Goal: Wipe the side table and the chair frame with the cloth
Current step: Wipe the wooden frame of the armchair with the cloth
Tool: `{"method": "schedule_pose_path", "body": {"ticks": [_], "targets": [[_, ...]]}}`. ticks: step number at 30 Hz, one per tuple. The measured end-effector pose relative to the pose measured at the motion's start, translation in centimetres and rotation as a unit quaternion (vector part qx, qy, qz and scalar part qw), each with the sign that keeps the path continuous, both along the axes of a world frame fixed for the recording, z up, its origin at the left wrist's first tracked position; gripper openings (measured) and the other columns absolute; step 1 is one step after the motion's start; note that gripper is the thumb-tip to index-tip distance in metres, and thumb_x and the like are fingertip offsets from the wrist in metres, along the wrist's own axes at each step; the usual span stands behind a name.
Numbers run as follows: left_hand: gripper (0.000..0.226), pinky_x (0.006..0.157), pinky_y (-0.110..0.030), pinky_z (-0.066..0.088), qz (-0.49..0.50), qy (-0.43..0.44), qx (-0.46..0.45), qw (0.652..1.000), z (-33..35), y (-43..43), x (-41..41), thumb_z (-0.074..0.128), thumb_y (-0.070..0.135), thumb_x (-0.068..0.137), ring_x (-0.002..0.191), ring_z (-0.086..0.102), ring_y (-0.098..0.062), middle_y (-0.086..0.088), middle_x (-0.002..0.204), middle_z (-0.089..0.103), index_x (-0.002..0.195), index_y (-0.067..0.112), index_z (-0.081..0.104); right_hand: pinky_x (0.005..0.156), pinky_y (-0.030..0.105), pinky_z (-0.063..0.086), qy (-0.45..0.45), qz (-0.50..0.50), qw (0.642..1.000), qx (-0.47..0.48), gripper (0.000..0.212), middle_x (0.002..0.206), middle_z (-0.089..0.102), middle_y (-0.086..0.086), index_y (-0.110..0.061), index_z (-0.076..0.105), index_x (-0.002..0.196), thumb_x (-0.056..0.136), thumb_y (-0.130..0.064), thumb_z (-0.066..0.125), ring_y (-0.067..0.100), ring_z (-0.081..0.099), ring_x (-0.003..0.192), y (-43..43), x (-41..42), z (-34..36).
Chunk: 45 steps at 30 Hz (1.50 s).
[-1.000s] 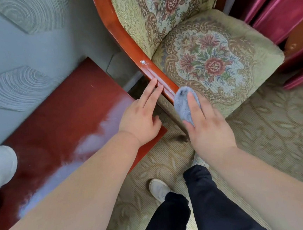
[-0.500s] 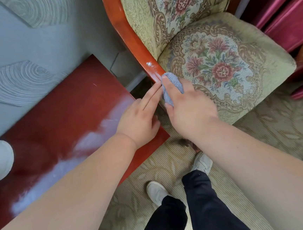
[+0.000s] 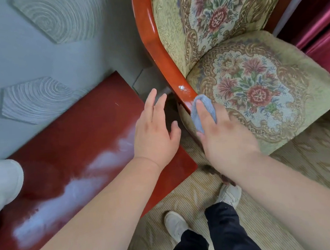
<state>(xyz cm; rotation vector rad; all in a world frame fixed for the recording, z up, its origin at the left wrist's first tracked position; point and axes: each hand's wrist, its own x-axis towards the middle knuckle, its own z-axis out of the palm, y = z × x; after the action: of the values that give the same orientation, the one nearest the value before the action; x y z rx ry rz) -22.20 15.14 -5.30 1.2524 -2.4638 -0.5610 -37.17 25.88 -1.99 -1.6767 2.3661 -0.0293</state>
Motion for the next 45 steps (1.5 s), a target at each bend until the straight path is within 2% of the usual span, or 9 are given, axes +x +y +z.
{"method": "schedule_pose_path", "body": {"ticks": [3, 10, 17, 25, 30, 35, 39, 43, 45], "targets": [[0.061, 0.122, -0.043, 0.038, 0.052, 0.061, 0.064, 0.995, -0.6, 1.2, -0.5, 0.046, 0.03, 0.096, 0.148, 0.042, -0.027, -0.013, 0.16, 0.043, 0.151, 0.004, 0.046, 0.085, 0.045, 0.046, -0.053, 0.014, 0.998, -0.005, 0.084, 0.153, 0.03, 0.021, -0.013, -0.011, 0.162, 0.106, -0.046, 0.041, 0.039, 0.058, 0.113, -7.1, -1.2, -0.4], [0.059, 0.115, -0.032, 0.044, 0.087, 0.119, 0.175, 0.974, 0.1, 3.4, -3.2, 0.049, 0.023, 0.102, 0.136, 0.053, -0.017, 0.004, 0.158, 0.052, 0.16, 0.024, 0.041, 0.112, 0.045, 0.039, -0.233, 0.038, 0.972, 0.002, 0.076, 0.168, 0.014, 0.012, -0.026, -0.015, 0.162, 0.109, -0.037, 0.038, 0.037, 0.042, 0.14, -6.6, -3.7, -0.6], [0.073, 0.099, -0.042, 0.054, 0.095, 0.082, 0.335, 0.934, 1.8, 7.3, -5.1, 0.039, 0.033, 0.107, 0.124, 0.063, -0.031, 0.004, 0.169, 0.035, 0.166, 0.043, -0.003, 0.115, 0.019, 0.01, -0.314, 0.02, 0.946, 0.082, 0.067, 0.171, -0.002, -0.011, -0.039, -0.01, 0.161, 0.11, -0.035, 0.033, 0.009, 0.007, 0.157, -0.1, -4.8, 1.3], [0.055, 0.107, -0.027, 0.046, 0.212, 0.186, 0.286, 0.915, 1.7, 8.4, -7.6, 0.038, 0.036, 0.112, 0.134, 0.055, -0.01, 0.012, 0.155, 0.053, 0.164, 0.044, 0.024, 0.111, 0.006, 0.007, -0.352, 0.11, 0.93, 0.009, 0.068, 0.173, -0.009, -0.008, -0.039, -0.013, 0.16, 0.111, -0.03, 0.033, -0.001, 0.006, 0.151, -7.5, -6.5, -1.2], [0.065, 0.111, -0.034, 0.048, 0.315, 0.148, 0.29, 0.892, 2.1, 9.2, -9.9, 0.05, 0.05, 0.103, 0.136, 0.055, -0.012, 0.01, 0.154, 0.054, 0.163, 0.036, 0.029, 0.104, 0.015, 0.024, -0.337, 0.166, 0.927, -0.011, 0.066, 0.17, 0.022, 0.003, -0.03, 0.009, 0.164, 0.108, -0.021, 0.043, 0.023, 0.032, 0.15, -9.9, -9.1, -1.4], [0.041, 0.072, -0.037, 0.047, 0.428, 0.113, 0.294, 0.847, 3.7, 7.3, -13.4, 0.052, 0.039, 0.104, 0.097, 0.069, -0.03, -0.003, 0.112, 0.072, 0.143, 0.028, 0.044, 0.118, 0.038, 0.036, -0.298, 0.335, 0.893, -0.026, 0.066, 0.17, 0.023, 0.007, -0.026, 0.036, 0.159, 0.1, -0.004, 0.056, 0.029, 0.03, 0.153, -8.1, -13.6, -0.9], [0.032, 0.067, -0.041, 0.044, 0.465, 0.018, 0.277, 0.841, 4.1, 6.9, -15.7, 0.04, 0.038, 0.106, 0.088, 0.067, -0.038, -0.007, 0.104, 0.067, 0.135, 0.023, 0.038, 0.11, 0.062, 0.042, -0.173, 0.556, 0.81, -0.069, 0.063, 0.171, 0.013, 0.014, -0.021, 0.031, 0.159, 0.101, -0.009, 0.054, 0.041, 0.007, 0.158, -10.9, -15.2, -3.2], [0.034, 0.064, -0.039, 0.044, 0.478, -0.031, 0.246, 0.843, 3.9, 6.8, -16.1, 0.041, 0.041, 0.105, 0.082, 0.067, -0.032, 0.001, 0.095, 0.063, 0.134, 0.024, 0.039, 0.122, 0.062, 0.024, -0.08, 0.688, 0.705, -0.149, 0.054, 0.165, 0.03, 0.018, -0.011, 0.049, 0.151, 0.097, -0.005, 0.046, 0.049, 0.02, 0.153, -16.6, -15.5, -4.3], [0.04, 0.063, -0.039, 0.045, 0.48, -0.05, 0.245, 0.841, 3.8, 6.6, -16.1, 0.042, 0.044, 0.105, 0.08, 0.066, -0.031, 0.002, 0.096, 0.064, 0.14, 0.026, 0.037, 0.126, 0.058, 0.015, -0.043, 0.68, 0.703, -0.203, 0.053, 0.164, 0.034, 0.018, -0.01, 0.053, 0.148, 0.096, -0.005, 0.046, 0.049, 0.024, 0.151, -20.1, -15.3, -3.4]]}}
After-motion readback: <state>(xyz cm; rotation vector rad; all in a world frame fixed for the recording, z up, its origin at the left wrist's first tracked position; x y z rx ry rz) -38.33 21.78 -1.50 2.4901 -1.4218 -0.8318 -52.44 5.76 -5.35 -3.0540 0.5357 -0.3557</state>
